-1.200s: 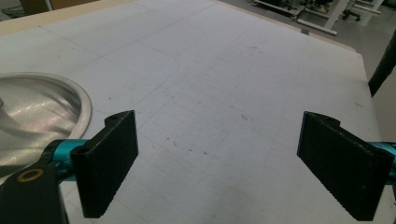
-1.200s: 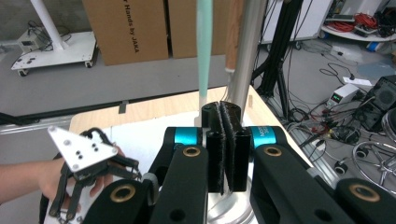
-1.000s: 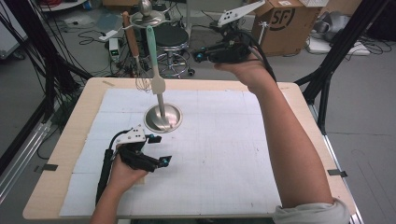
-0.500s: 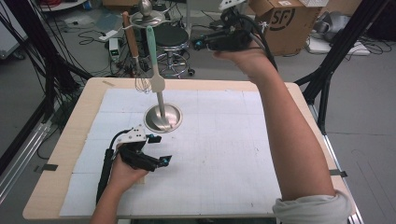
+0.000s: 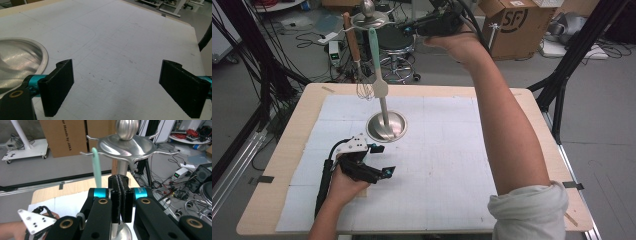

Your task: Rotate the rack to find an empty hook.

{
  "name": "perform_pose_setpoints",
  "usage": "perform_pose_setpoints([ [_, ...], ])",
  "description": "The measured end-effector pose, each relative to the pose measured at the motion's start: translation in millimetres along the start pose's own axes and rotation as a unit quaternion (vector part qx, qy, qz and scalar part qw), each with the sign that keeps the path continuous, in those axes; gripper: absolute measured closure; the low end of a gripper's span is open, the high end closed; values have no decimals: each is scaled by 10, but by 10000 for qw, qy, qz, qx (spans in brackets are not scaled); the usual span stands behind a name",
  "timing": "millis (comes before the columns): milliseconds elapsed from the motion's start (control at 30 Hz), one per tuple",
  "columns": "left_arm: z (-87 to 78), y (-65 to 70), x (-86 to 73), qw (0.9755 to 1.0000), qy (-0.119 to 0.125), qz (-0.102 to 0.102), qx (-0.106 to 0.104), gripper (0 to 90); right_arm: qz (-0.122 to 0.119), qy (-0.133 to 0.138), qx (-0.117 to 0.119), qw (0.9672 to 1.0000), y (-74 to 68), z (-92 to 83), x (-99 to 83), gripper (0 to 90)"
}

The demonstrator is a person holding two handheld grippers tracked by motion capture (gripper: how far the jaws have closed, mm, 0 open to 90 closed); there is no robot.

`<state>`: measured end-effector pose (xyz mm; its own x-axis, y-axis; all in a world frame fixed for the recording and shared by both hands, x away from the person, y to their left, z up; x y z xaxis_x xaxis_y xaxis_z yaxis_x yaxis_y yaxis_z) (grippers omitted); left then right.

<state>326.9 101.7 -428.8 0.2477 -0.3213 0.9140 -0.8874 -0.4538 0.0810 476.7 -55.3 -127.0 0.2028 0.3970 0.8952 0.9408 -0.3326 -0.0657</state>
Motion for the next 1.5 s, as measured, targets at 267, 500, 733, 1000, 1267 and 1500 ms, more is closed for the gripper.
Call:
perform_pose_setpoints([
  [267,-9,-4,-2,10000,19,-18,-20,131,163,-1,-119,9998,129,92,-4,895],
  [500,-22,-14,-4,10000,40,-34,-16,131,184,104,-210,9996,212,85,22,895],
  [733,-23,-22,-9,10000,31,-38,16,131,107,160,-142,9997,155,101,60,895],
  [1000,-22,-13,-4,10000,26,-10,5,131,-85,77,16,9999,-29,202,99,895],
  [1267,-17,-2,-3,10000,27,5,-16,131,-361,-35,166,9992,-232,348,172,895],
  [1500,-21,-1,-3,10000,21,1,-28,131,-398,-109,196,9990,-262,348,150,895],
])
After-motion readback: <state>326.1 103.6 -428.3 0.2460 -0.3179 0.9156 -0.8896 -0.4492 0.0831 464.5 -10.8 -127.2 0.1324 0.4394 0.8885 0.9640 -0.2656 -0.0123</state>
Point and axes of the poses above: each handheld gripper's, and its own axes: z roughly forward along the jaws, x roughly out of its top, y roughly to its right, the point moved 6 cm from there along z, roughly forward along the jaws, and after that the axes turned 5 degrees about z, right-handed, at the moved point
